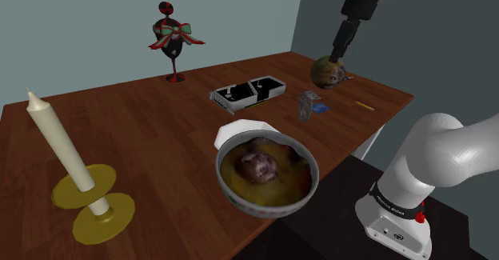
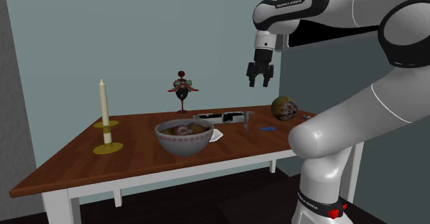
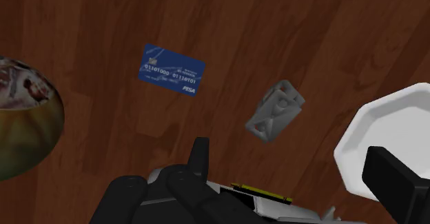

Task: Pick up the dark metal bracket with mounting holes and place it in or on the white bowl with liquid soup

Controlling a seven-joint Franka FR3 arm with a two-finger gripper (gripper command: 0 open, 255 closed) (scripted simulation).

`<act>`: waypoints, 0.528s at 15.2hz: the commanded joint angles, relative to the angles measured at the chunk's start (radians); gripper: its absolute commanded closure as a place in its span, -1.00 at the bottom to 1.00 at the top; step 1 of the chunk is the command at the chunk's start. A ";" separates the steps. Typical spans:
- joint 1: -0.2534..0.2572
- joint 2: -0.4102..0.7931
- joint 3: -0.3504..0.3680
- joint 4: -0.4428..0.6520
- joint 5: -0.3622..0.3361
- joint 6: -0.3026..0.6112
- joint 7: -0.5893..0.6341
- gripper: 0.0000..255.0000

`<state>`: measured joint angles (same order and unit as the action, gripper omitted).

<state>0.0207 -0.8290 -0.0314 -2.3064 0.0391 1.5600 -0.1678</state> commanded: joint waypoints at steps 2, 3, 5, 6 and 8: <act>-0.004 0.014 0.010 -0.021 0.002 0.028 0.018 -1.00; -0.007 0.030 0.020 -0.040 0.005 0.056 0.036 -1.00; -0.014 0.066 0.040 -0.076 0.009 0.112 0.072 -1.00; -0.017 0.086 0.050 -0.091 0.010 0.140 0.090 -1.00; -0.024 0.130 0.069 -0.120 0.013 0.198 0.126 -1.00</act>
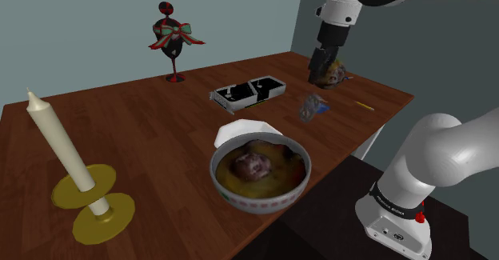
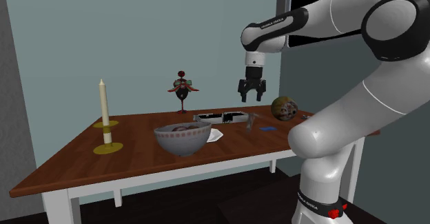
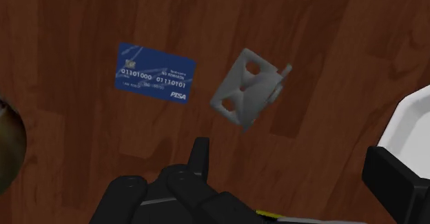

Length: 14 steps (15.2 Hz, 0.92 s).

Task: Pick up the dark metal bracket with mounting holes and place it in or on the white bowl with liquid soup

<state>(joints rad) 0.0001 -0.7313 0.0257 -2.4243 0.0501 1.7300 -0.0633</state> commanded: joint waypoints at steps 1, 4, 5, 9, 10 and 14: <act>-0.006 0.056 0.021 -0.014 0.004 0.056 0.040 -1.00; -0.008 0.074 0.028 -0.048 0.005 0.103 0.052 -1.00; -0.008 0.075 0.029 -0.060 0.006 0.117 0.052 -1.00; -0.007 0.082 0.031 -0.110 0.008 0.173 0.051 -1.00; -0.007 0.083 0.032 -0.117 0.008 0.181 0.051 -1.00; -0.007 0.083 0.032 -0.117 0.008 0.181 0.051 -1.00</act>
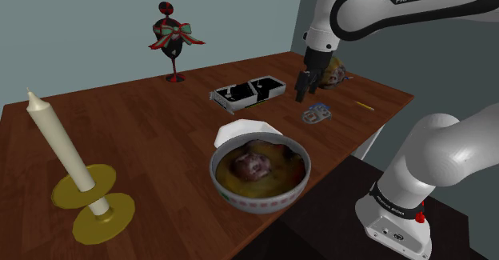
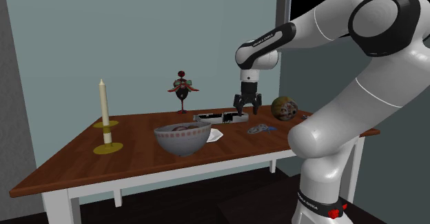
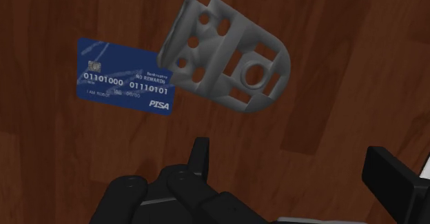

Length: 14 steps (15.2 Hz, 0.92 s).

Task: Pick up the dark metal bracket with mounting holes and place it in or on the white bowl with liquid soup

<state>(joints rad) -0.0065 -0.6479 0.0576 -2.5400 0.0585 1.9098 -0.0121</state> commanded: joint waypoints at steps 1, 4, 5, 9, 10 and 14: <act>0.000 0.000 0.000 -0.001 0.000 0.001 0.000 -1.00; 0.000 0.000 0.000 -0.001 0.000 0.001 0.000 1.00; 0.000 0.000 0.000 -0.001 0.000 0.001 0.000 1.00; 0.000 0.000 0.000 -0.001 0.000 0.001 0.000 1.00; 0.000 0.000 0.000 -0.001 0.000 0.001 0.000 1.00; 0.000 0.000 0.000 -0.001 0.000 0.001 0.000 -1.00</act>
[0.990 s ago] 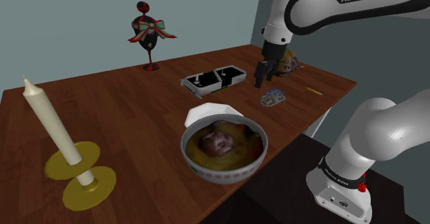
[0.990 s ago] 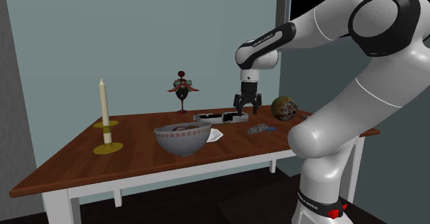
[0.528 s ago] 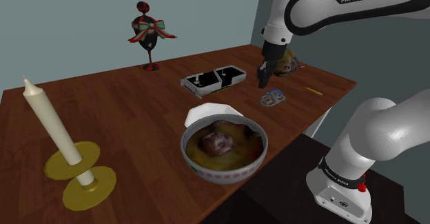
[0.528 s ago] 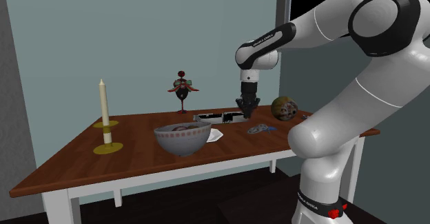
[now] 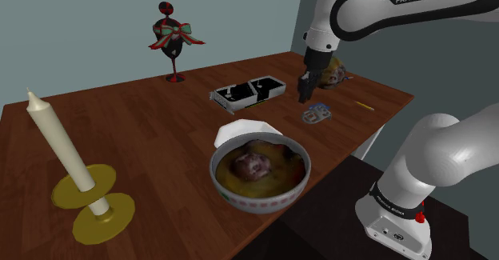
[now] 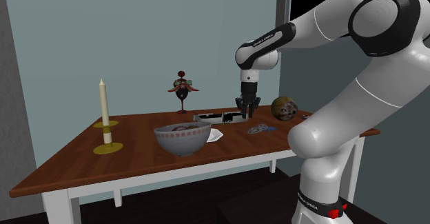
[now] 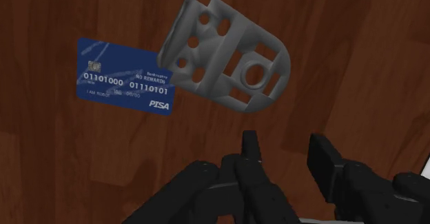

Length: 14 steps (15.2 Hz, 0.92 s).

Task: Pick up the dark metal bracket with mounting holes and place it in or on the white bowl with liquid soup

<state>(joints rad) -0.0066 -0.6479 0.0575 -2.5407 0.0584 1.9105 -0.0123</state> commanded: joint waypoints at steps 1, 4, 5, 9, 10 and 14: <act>0.043 0.011 0.007 -0.005 -0.073 -0.029 -0.151 -1.00; 0.170 -0.020 0.013 -0.092 -0.309 -0.058 -0.594 -1.00; 0.169 -0.018 0.009 -0.104 -0.313 -0.044 -0.592 -1.00; 0.160 -0.009 0.000 -0.150 -0.326 0.013 -0.589 -1.00; 0.158 -0.006 -0.003 -0.162 -0.330 0.028 -0.588 -1.00; 0.154 0.000 -0.007 -0.179 -0.336 0.051 -0.586 -1.00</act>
<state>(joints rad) 0.1481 -0.6491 0.0512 -2.7162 -0.2769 1.9573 -0.5990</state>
